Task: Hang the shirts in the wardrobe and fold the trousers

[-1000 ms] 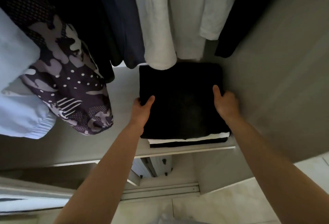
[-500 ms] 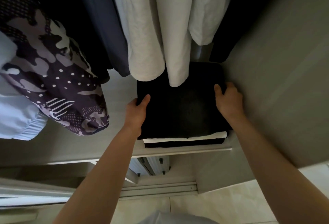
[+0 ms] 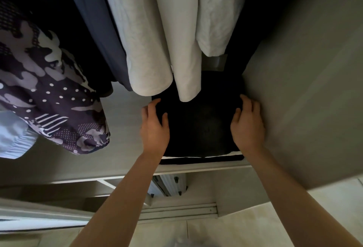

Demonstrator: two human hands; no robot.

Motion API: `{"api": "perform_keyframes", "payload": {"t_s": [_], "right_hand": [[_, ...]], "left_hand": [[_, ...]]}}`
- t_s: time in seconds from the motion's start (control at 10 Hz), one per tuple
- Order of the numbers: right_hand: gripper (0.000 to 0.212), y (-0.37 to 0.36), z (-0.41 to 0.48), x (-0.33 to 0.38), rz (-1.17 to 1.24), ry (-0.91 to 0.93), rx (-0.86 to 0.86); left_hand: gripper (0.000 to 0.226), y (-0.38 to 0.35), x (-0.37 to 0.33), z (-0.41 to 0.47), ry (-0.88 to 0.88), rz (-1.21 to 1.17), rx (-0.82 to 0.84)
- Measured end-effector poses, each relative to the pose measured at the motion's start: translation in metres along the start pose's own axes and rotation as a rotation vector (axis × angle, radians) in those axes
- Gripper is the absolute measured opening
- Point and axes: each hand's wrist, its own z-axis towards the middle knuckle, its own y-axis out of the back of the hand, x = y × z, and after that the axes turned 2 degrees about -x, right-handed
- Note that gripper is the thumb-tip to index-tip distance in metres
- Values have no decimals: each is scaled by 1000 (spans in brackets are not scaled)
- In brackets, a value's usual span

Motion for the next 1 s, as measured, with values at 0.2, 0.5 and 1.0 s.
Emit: {"api": "perform_keyframes", "payload": {"t_s": [0.2,0.5,1.0], "right_hand": [[44,-9,-10,-16,64,107,67],[48,-12,-18,-21,94,65,126],[43,1,-84,6,-131,198,11]], "left_hand": [[46,-8,19,-1,88,119,129],[54,9,30,-4,152,278,360],[33,69,33,-38,-14,315,243]]}}
